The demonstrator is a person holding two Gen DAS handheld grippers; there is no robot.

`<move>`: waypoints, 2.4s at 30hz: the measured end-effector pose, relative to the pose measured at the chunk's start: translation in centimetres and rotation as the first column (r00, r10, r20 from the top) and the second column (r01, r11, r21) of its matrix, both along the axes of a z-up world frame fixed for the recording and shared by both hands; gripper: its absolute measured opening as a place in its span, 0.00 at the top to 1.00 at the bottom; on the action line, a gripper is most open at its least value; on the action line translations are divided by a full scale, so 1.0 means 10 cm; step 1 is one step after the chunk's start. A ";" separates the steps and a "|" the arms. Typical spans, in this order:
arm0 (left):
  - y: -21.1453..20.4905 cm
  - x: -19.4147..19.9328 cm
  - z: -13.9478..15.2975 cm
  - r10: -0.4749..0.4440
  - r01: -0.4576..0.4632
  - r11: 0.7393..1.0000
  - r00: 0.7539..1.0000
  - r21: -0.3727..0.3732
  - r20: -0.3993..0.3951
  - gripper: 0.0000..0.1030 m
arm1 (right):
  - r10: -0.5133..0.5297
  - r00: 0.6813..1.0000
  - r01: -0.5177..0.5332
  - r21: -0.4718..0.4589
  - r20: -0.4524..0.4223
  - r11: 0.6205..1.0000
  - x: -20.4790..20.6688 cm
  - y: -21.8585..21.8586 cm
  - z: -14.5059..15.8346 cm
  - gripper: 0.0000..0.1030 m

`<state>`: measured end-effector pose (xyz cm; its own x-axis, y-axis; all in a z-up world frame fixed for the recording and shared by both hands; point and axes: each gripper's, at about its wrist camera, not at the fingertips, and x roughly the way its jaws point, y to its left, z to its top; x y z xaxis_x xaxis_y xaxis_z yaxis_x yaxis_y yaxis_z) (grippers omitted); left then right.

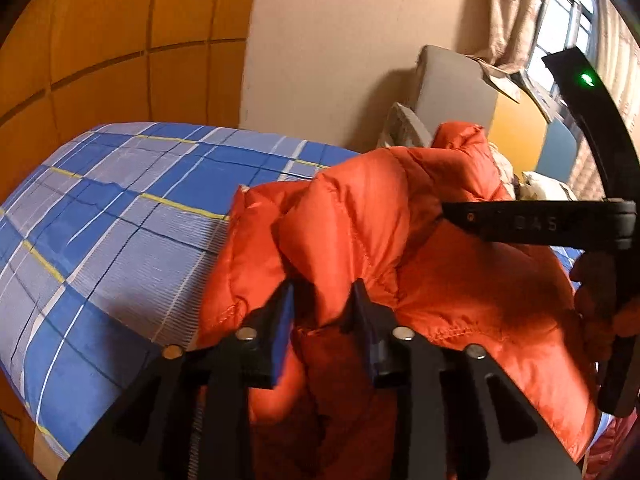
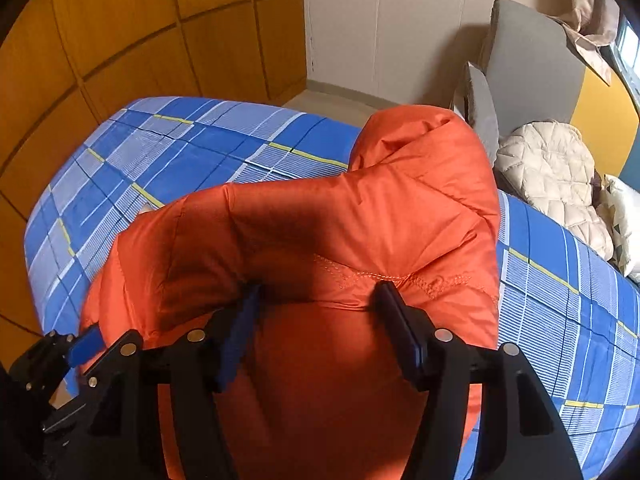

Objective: Fold large clothes

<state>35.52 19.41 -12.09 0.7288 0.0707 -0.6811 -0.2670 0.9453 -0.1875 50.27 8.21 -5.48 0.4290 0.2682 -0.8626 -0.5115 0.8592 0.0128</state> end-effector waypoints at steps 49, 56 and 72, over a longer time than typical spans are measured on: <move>-0.45 0.69 -0.26 -0.315 0.333 0.842 0.942 -0.424 0.112 0.75 | 0.142 0.967 0.067 0.747 -0.213 0.662 -0.10 -2.14 0.04 0.46; -1.51 1.25 -0.21 -0.426 0.406 0.851 0.905 -0.333 0.017 0.77 | -0.020 0.968 0.185 0.654 -0.252 0.734 0.05 -3.13 -0.11 0.47; -1.96 1.37 -0.19 -0.344 0.337 0.938 0.932 -0.076 -0.111 0.76 | -0.271 0.939 0.339 0.446 -0.211 0.828 -0.12 -3.29 -0.21 0.14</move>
